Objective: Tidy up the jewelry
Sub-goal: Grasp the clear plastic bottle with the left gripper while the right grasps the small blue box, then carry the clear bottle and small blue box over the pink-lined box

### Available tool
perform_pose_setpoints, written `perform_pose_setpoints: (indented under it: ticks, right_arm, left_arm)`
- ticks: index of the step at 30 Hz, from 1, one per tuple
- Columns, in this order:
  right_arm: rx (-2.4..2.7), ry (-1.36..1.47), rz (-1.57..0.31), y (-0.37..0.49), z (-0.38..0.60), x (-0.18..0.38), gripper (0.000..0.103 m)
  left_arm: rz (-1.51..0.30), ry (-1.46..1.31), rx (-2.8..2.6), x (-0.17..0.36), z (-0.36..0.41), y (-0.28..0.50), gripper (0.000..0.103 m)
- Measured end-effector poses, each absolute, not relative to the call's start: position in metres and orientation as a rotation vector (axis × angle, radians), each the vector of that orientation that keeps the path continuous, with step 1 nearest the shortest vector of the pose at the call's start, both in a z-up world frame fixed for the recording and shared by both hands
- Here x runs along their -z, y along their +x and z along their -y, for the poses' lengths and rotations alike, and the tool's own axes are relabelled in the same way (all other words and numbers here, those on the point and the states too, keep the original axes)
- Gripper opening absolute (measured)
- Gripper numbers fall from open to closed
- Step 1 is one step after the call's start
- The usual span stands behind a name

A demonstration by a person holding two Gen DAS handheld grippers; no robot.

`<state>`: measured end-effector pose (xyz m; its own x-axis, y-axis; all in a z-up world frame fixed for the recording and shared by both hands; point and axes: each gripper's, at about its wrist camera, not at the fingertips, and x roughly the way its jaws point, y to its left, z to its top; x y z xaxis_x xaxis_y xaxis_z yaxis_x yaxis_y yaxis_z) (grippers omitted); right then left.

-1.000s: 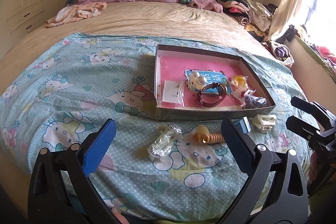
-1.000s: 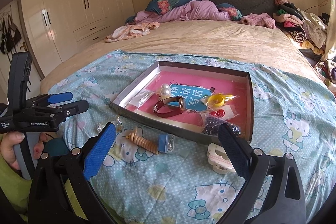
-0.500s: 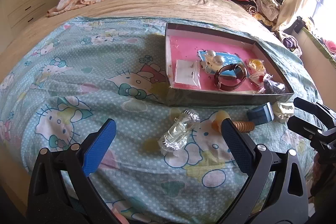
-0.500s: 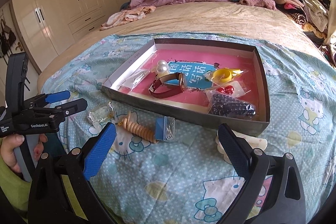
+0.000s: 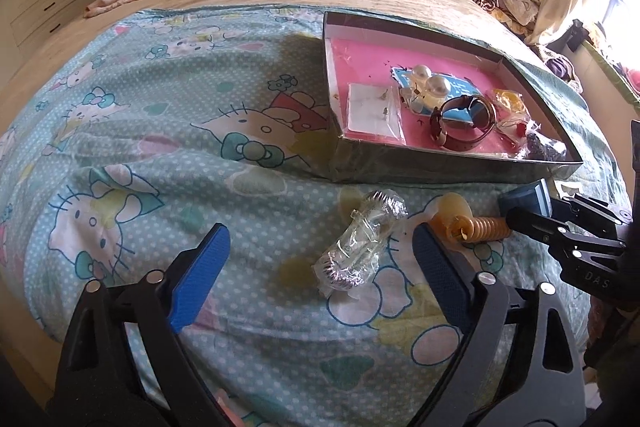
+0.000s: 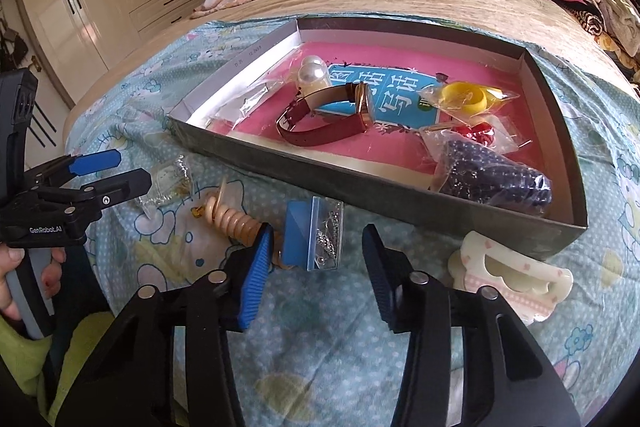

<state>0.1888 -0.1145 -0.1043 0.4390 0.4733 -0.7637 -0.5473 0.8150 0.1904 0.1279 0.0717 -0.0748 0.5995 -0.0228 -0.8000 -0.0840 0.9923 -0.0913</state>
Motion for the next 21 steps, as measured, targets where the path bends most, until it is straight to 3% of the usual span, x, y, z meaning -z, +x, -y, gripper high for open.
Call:
perform_pose_setpoints:
  ticks: [8, 14, 21]
  right_arm:
    - [-0.646, -0.089, -0.894, 0.191, 0.117, 0.104, 0.026]
    - [-0.653, -0.076, -0.882, 0.189, 0.125, 0.097, 0.023]
    - [-0.66, -0.063, -0.854, 0.184, 0.131, 0.084, 0.023]
  left_arm:
    - [-0.977, -0.107, 0.04, 0.089, -0.061, 0.138, 0.055]
    - [-0.99, -0.094, 0.07, 0.092, -0.056, 0.141, 0.023]
    - [-0.905, -0.071, 0.068, 0.071, -0.052, 0.129, 0.021]
